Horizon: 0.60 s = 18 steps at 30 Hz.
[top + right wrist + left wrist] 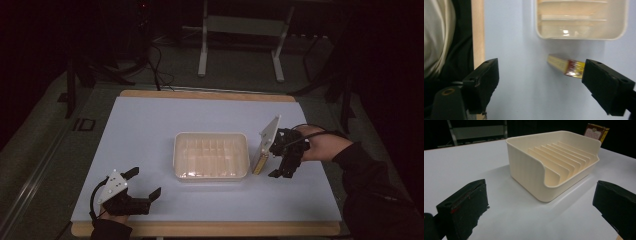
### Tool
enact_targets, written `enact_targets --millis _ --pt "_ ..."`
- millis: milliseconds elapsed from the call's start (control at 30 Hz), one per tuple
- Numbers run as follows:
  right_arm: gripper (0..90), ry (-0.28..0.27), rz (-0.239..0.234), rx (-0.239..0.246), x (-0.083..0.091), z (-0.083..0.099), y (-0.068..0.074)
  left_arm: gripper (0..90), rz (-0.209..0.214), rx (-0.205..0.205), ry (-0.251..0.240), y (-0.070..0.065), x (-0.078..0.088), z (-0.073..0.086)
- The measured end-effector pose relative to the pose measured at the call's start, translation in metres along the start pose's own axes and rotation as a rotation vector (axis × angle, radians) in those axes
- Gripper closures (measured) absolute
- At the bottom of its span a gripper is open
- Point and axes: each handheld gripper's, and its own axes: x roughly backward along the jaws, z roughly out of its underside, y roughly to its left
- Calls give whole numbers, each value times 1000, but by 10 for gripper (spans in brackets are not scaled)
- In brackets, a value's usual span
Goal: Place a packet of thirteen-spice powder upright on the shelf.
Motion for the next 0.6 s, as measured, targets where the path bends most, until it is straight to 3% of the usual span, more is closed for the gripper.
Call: enact_targets --millis 233,367,533,600 --pt "140 -31 24 -60 3 -1 -18 1 0 0 1 0 0 0" --pt "140 5 22 -81 -1 0 -29 1 3 2 -3 0 0 0" --pt "141 11 -6 -121 -7 3 -41 1 5 3 -4 1 0 0" --pt "136 35 10 -114 -11 4 -42 1 5 3 -3 0 0 0"
